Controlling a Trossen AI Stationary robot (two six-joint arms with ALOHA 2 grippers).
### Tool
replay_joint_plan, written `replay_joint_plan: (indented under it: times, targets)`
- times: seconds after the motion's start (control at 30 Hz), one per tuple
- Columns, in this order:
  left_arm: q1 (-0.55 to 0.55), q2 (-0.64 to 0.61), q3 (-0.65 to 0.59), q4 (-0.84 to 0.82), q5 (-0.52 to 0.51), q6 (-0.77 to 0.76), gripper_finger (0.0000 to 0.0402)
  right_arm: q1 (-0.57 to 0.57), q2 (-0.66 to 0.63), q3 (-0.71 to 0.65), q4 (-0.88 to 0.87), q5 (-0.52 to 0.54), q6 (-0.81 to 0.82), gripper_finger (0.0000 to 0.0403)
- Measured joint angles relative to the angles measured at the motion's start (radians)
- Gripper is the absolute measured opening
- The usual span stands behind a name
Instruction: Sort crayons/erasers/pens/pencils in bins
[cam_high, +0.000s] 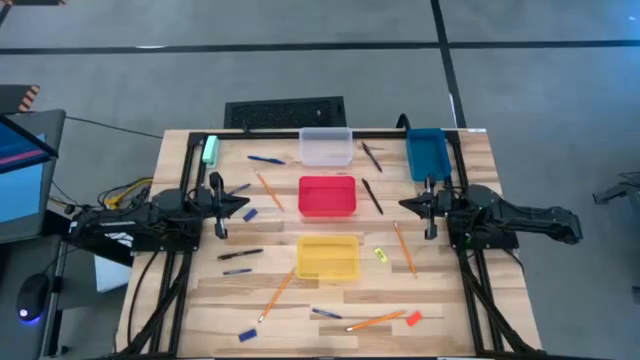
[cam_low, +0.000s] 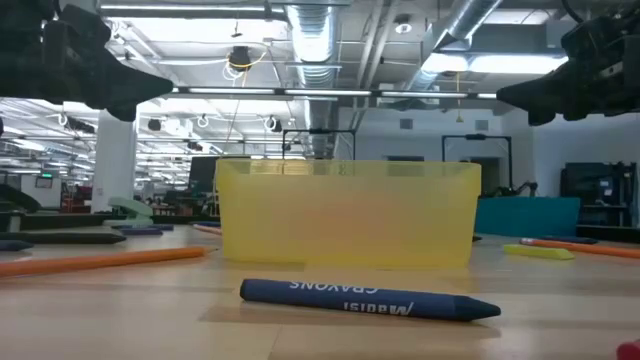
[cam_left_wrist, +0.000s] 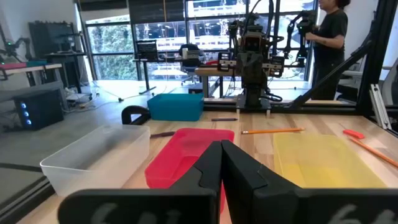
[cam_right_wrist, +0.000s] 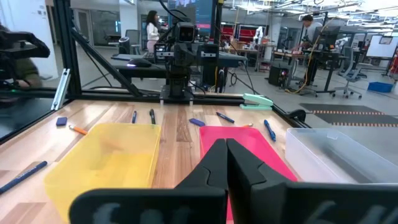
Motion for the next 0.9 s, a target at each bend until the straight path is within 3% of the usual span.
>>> replay_joint_plan:
  times: [0.9]
  targets:
    - [0.000,0.000,0.000,0.000,0.002,-0.035,0.0000,0.000,0.000,0.000,0.000,0.000,0.000,0.0017]
